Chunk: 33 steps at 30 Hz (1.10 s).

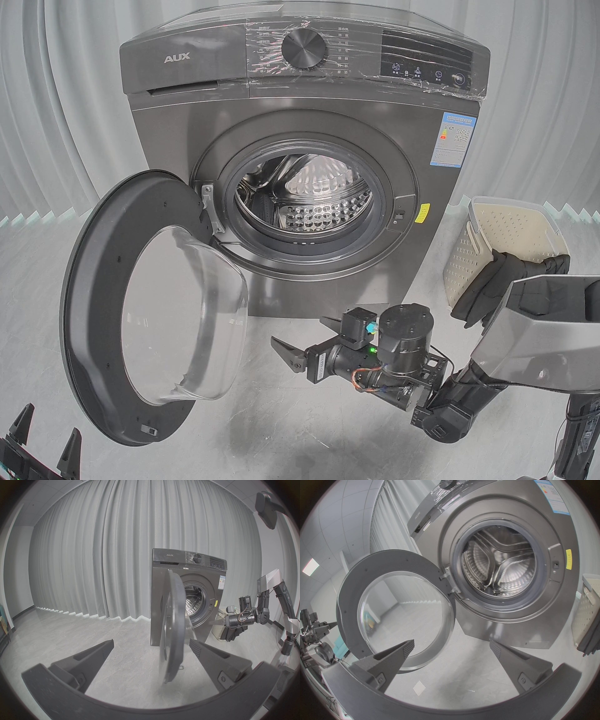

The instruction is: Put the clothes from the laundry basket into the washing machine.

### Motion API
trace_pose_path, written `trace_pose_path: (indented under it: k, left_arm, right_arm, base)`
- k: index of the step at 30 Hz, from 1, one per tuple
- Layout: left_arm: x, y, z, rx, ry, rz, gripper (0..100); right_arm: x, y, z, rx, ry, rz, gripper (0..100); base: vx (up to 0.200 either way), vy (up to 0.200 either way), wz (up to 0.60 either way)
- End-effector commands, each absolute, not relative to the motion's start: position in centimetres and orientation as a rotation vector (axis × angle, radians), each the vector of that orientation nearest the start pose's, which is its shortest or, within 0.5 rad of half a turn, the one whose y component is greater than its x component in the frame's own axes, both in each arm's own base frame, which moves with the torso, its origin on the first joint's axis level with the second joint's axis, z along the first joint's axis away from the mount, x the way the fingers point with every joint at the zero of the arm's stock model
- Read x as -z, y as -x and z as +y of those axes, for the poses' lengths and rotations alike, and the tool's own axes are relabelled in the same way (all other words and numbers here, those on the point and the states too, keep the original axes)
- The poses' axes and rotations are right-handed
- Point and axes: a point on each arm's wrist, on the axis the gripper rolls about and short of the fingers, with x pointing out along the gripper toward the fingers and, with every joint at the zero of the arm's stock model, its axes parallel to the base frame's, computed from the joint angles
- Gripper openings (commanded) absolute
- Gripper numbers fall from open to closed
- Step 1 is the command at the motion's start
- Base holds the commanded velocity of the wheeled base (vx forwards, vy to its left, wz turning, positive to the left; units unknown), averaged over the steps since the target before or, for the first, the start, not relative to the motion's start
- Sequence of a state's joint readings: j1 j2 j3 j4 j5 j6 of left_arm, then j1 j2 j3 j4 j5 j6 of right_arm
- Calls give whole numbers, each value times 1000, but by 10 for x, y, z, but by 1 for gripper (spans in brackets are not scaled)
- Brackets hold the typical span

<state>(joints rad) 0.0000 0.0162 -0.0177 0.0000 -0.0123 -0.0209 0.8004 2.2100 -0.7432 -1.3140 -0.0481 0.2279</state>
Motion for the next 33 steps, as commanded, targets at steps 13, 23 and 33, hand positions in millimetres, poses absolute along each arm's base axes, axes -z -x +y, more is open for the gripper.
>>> trace_pose_path:
  k: [13,23,33]
  left_arm:
    - [-76,23,0,12,21,0,100]
    - [-76,23,0,12,21,0,100]
    - [-76,23,0,11,25,0,100]
  right_arm:
    - [-66,-277,361,-819,-271,322,100]
    - [-38,-302,393,-732,-241,339,100]
    - [-53,-305,386,-697,-262,299,100]
  base:
    - [0,0,0]
    - [0,0,0]
    - [0,0,0]
